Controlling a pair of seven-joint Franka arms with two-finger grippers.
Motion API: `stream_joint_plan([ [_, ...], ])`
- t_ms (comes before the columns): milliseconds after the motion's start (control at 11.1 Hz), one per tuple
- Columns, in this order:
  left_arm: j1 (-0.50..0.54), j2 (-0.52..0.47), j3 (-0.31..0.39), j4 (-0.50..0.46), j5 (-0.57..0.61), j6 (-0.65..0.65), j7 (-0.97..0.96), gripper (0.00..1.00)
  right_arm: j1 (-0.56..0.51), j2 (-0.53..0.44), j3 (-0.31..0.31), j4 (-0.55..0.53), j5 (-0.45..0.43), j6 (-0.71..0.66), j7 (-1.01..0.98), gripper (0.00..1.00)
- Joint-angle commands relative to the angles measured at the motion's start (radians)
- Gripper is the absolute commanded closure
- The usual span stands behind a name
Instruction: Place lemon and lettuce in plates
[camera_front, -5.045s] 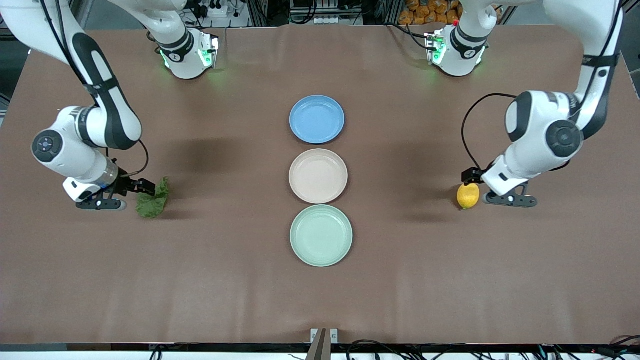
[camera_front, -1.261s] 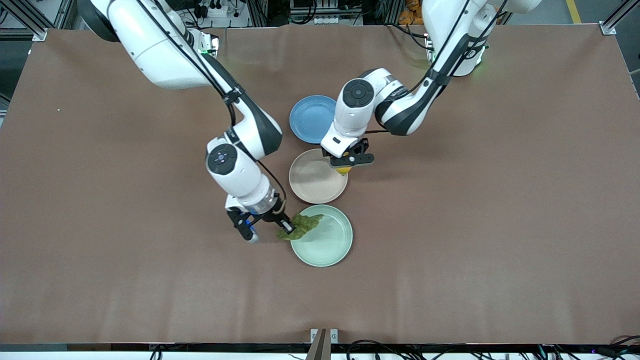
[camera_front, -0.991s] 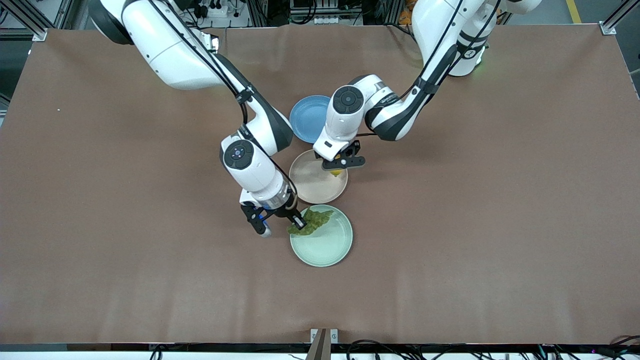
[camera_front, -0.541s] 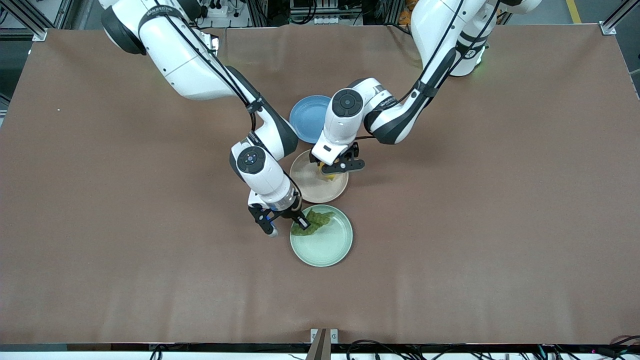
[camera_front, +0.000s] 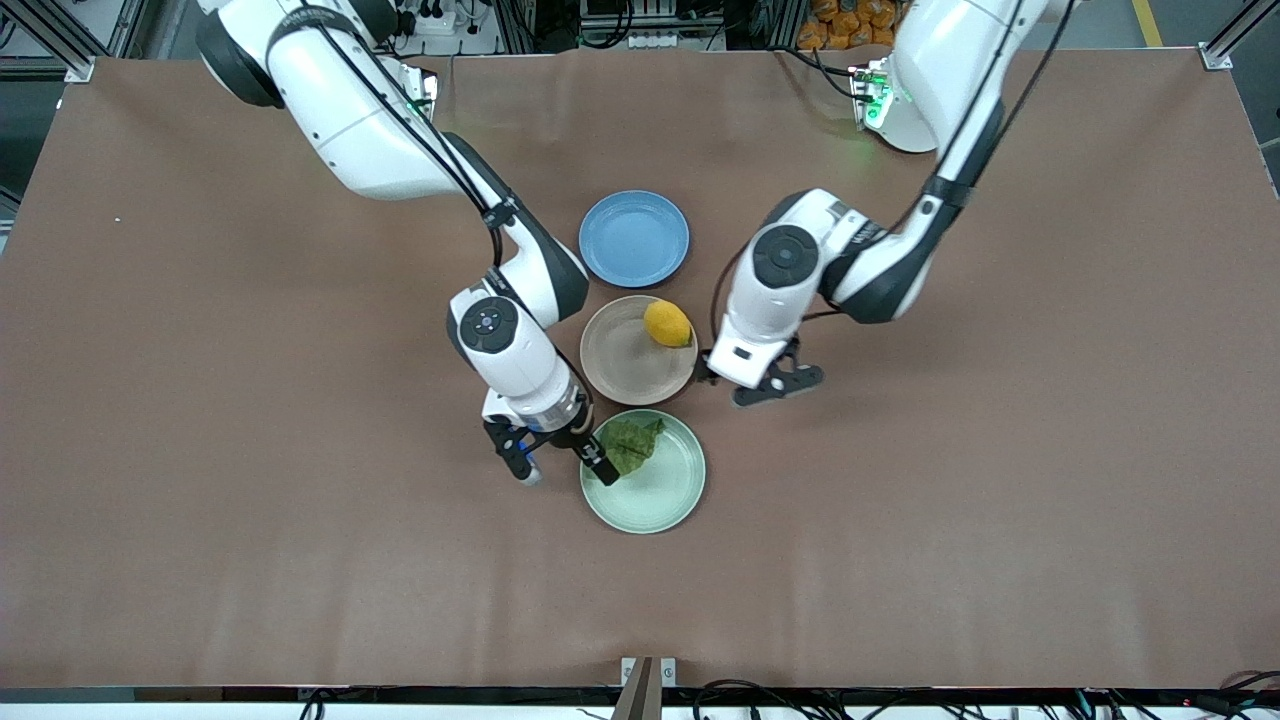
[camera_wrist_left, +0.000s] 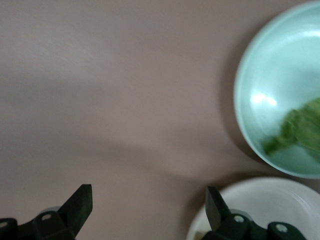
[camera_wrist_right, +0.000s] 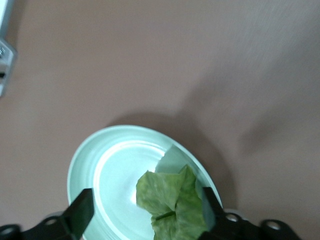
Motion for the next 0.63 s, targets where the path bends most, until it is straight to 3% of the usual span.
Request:
stream_joint_plan([
  [0,0.097,-0.032,-0.004,-0.009,0.105,-0.066,0.079,0.0,-0.053,-0.145,0.005,-0.018,-0.016,-0.165,-0.039,0.0],
  [541,0.288,-0.106,-0.011,-0.009,0.114,-0.158,0.4,0.0,-0.135,-0.385,0.005,-0.026,-0.005,-0.628,-0.415,0.0],
])
